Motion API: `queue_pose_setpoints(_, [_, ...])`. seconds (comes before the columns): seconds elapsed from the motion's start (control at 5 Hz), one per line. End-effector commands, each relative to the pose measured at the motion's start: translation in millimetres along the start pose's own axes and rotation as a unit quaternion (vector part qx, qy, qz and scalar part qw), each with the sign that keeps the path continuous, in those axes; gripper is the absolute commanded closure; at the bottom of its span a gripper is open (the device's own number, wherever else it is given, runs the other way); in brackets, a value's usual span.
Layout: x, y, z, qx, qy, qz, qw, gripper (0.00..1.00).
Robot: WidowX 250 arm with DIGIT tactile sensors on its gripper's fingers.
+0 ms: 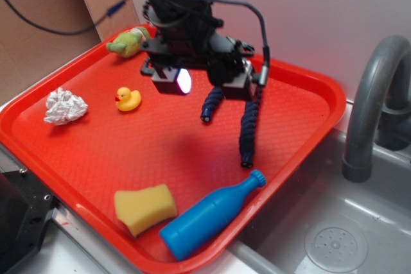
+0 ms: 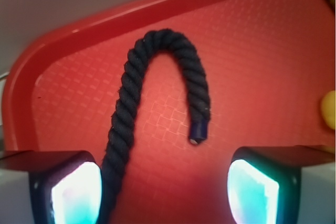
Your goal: Grab the blue rope.
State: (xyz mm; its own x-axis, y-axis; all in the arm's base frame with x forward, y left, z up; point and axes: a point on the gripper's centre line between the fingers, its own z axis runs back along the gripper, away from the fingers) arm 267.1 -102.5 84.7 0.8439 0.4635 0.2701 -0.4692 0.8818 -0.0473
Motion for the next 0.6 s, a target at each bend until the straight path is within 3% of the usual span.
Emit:
queue_pose_setpoints(0.0, [21.6, -23.3, -19.8, -0.033, -0.018, 0.035, 0.999, 0.00])
queue_pose_setpoints(0.4, [21.0, -21.8, -37.7, -0.010, -0.011, 0.032, 0.999, 0.00])
